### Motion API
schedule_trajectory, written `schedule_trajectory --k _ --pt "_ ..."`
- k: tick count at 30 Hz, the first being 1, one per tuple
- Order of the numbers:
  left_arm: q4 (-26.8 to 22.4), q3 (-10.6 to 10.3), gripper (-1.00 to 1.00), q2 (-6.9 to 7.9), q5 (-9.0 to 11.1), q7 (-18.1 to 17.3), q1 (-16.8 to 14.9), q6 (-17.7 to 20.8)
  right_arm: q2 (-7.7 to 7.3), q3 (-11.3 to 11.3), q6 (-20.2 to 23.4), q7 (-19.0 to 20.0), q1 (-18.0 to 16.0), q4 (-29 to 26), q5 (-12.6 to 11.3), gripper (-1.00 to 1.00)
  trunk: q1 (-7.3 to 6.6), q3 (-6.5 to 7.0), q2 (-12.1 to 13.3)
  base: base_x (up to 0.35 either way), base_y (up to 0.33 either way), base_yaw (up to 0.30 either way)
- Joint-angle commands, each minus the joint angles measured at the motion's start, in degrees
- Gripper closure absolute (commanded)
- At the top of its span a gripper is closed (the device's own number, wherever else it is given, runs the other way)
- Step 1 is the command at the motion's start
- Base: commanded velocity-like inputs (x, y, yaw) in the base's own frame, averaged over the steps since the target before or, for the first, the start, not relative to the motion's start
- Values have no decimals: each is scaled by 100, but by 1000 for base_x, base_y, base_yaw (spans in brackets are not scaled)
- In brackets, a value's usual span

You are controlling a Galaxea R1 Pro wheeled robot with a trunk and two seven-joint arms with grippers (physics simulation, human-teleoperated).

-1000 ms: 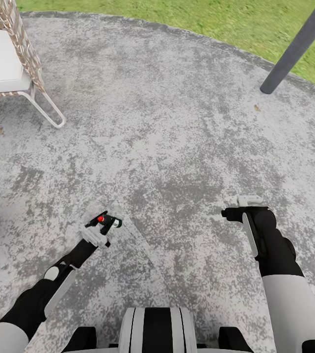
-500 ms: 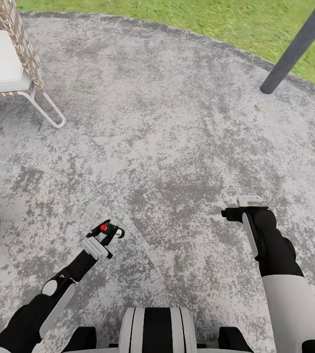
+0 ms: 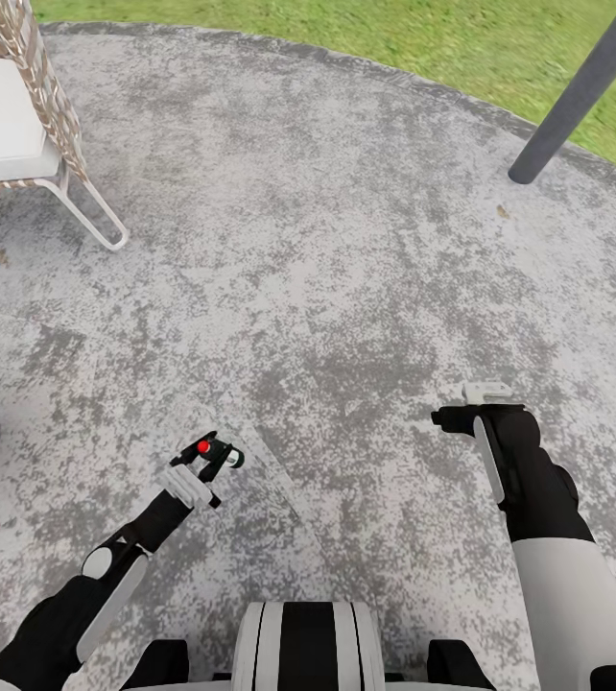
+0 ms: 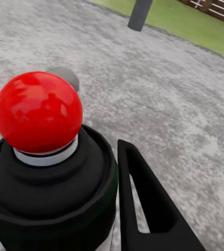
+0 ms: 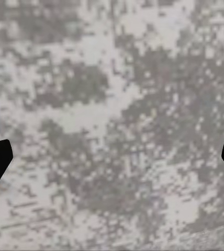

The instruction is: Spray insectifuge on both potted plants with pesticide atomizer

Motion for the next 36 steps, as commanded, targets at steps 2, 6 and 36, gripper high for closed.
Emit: schedule_trajectory --k 2,6,36 --pt "31 -1 100 -34 3 5 0 -2 -4 1 0 -11 1 1 -3 -100 0 0 0 0 0 0" --pt "22 -35 100 -13 23 -29 34 -33 -4 -43 36 -60 -12 -20 -23 -100 0 0 0 0 0 0" --pt "-184 -344 100 215 -18 -169 941 42 -34 -131 26 -165 -4 -73 -13 -100 0 0 0 0 0 103"
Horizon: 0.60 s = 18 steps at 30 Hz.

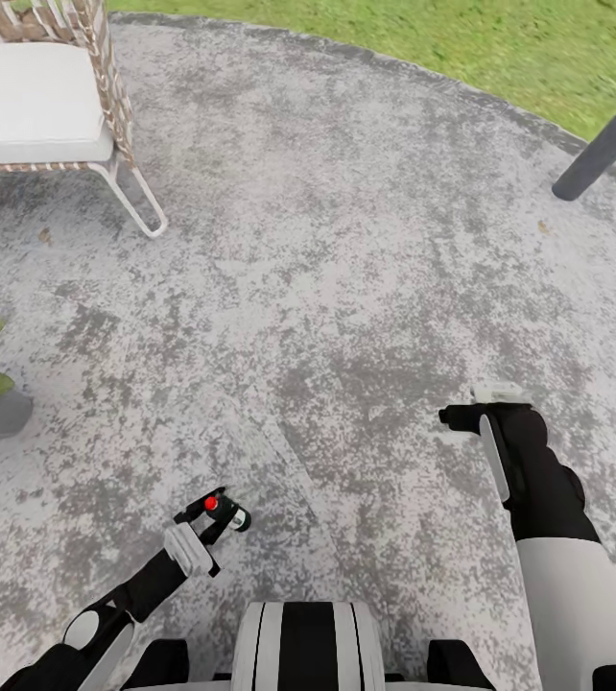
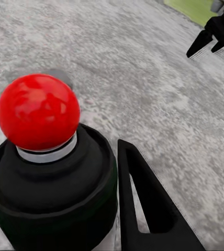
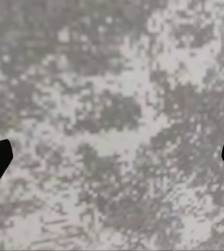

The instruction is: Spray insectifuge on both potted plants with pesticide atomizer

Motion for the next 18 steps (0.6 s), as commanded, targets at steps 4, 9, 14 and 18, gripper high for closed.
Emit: schedule_trajectory --k 4,9,14,18 --pt "7 0 100 4 5 -6 0 -5 1 0 -2 -3 0 -1 -1 -100 0 0 0 0 0 265" --pt "9 3 100 6 51 -7 3 -4 5 0 -1 -3 0 -1 -1 -100 0 0 0 0 0 265" --pt "9 7 100 4 38 23 1 1 8 0 -2 -3 0 0 -1 -100 -13 111 7 0 0 265" --pt "9 9 100 -4 32 36 0 10 36 0 -2 -3 0 -1 2 -100 -23 199 12 0 0 265"
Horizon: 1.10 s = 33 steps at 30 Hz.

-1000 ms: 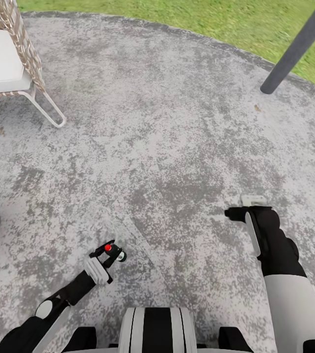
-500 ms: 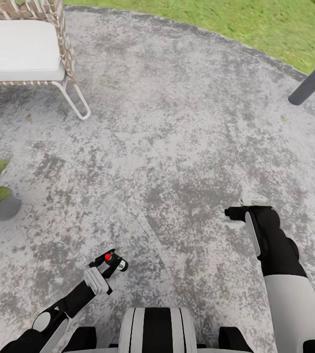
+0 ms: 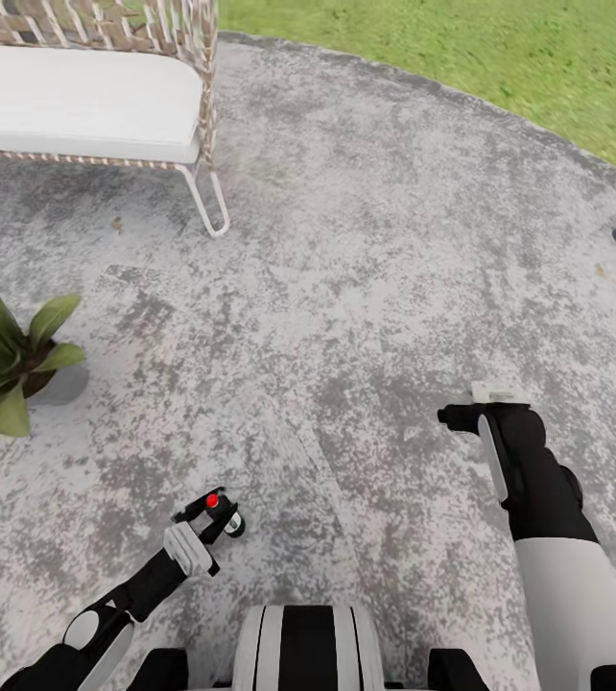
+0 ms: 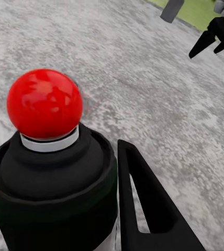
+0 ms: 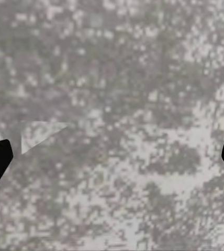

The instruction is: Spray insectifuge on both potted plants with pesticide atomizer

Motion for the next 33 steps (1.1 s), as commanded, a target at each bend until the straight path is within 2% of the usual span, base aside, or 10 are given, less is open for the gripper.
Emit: schedule_trajectory --k 1,11,15,23,26,27,28,30,31,33 --pt "0 0 100 0 -3 3 1 1 4 0 0 0 0 0 0 -100 -2 23 2 0 0 265" --pt "0 25 100 -13 0 9 -1 99 8 0 0 0 0 0 -3 -100 -28 244 15 0 0 265" --pt "0 38 100 -10 27 -21 -1 379 8 0 0 0 0 -20 -3 -100 -38 333 20 0 0 265" --pt "0 27 100 -16 38 -41 -1 571 8 0 0 0 0 -69 -4 -100 -59 510 31 0 0 265" --pt "-12 38 100 -123 39 84 -1 580 8 0 0 4 0 -70 -4 -100 -67 577 35 0 0 262" --pt "-25 33 100 -218 39 237 -1 589 8 2 -3 7 0 -70 -5 -100 -69 599 36 0 0 169" --pt "-66 5 100 -552 -6 1117 -1 898 8 7 -6 42 5 -68 -10 -100 -72 621 38 0 0 24" --pt "-83 -5 100 -750 -5 1977 -1 1074 8 4 -3 261 8 -70 -6 -100 -77 665 40 0 0 37" --pt "-117 -10 100 -869 14 2424 -1 1379 8 6 -2 411 9 -74 0 -100 -80 688 42 0 0 185" --pt "-214 2 100 -952 35 2536 -1 2080 26 40 -1 458 9 -135 -3 -100 -85 732 44 0 0 211"
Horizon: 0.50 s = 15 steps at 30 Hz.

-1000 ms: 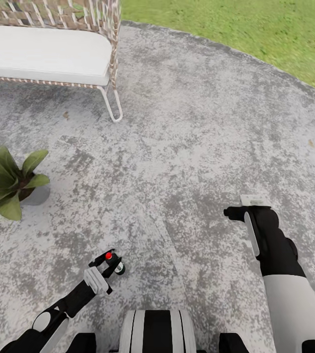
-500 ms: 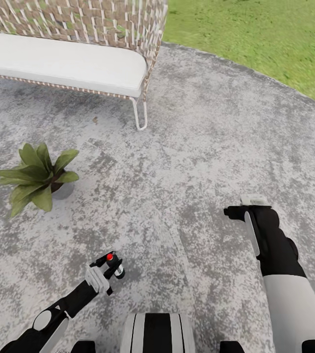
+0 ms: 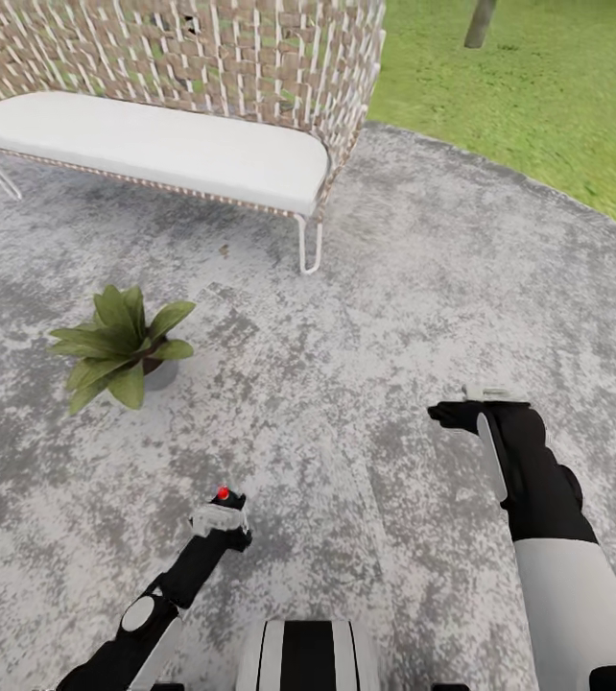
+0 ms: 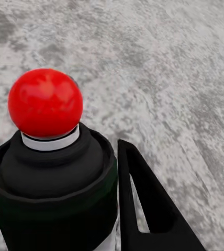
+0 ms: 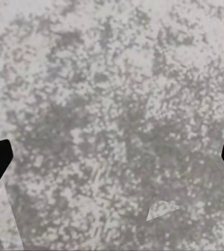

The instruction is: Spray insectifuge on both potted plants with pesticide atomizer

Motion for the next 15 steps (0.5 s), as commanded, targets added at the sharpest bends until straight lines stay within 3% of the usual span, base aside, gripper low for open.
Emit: schedule_trajectory --k 1,3,4,7,8,9,13,15 --pt "-177 38 100 -35 92 69 0 902 54 53 -6 254 145 -326 7 -100 -2 25 2 0 0 219" --pt "-211 95 100 -32 482 75 0 1119 59 61 -71 435 221 -425 8 -100 -7 74 4 0 0 172" --pt "-225 140 100 -18 929 79 0 1209 61 107 -200 536 291 -468 9 -100 -10 99 6 0 0 50" --pt "-216 142 100 -28 1063 221 -3 1270 62 261 -328 564 333 -492 9 -100 -18 174 10 0 0 88" --pt "-218 202 100 7 1083 519 -12 1614 60 290 -356 574 342 -539 9 -100 -20 201 11 0 0 204" --pt "-223 285 100 11 1081 537 -14 1690 61 292 -357 576 342 -555 9 -100 -23 227 12 0 0 205" --pt "-377 866 100 38 1073 565 -14 2049 64 299 -452 581 382 -581 9 -100 -33 337 18 0 0 181" --pt "-628 1169 100 67 1069 568 43 2309 66 305 -752 575 460 -585 9 -100 -38 393 20 0 0 146"
